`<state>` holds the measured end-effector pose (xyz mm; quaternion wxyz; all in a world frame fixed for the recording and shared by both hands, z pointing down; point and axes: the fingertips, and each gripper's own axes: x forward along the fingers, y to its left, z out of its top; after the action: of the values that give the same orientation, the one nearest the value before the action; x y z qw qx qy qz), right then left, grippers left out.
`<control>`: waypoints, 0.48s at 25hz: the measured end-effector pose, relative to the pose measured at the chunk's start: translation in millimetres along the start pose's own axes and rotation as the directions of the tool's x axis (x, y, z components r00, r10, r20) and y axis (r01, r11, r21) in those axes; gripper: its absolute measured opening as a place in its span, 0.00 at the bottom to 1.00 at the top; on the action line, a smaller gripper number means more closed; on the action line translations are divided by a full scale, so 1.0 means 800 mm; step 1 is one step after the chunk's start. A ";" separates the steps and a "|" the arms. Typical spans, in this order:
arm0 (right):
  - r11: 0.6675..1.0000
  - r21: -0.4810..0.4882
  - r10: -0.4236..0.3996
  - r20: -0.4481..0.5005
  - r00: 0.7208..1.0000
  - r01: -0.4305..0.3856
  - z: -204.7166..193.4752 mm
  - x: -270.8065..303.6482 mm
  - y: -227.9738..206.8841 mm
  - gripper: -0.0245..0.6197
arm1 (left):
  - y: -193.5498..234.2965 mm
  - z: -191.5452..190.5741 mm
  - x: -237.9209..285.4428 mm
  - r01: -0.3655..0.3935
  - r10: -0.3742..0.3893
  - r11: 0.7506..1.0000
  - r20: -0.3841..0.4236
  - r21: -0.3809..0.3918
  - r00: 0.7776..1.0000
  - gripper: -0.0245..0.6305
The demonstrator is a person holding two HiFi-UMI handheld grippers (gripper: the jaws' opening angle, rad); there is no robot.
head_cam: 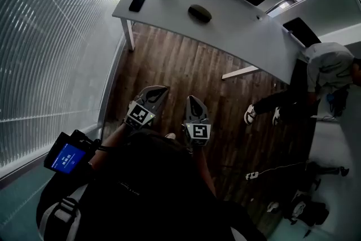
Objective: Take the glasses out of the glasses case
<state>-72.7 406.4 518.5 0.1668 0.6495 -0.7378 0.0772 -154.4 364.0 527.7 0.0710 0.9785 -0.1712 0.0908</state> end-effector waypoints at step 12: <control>0.998 0.025 -0.055 -0.032 0.998 0.055 0.002 0.017 -0.016 0.05 | 0.018 -0.002 -0.003 0.026 -0.026 0.999 -0.010 0.042 1.000 0.05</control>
<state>-61.8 391.0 520.5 0.1722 0.6703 -0.7159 0.0923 -161.7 351.6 530.2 0.0522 0.9815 -0.1561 0.0981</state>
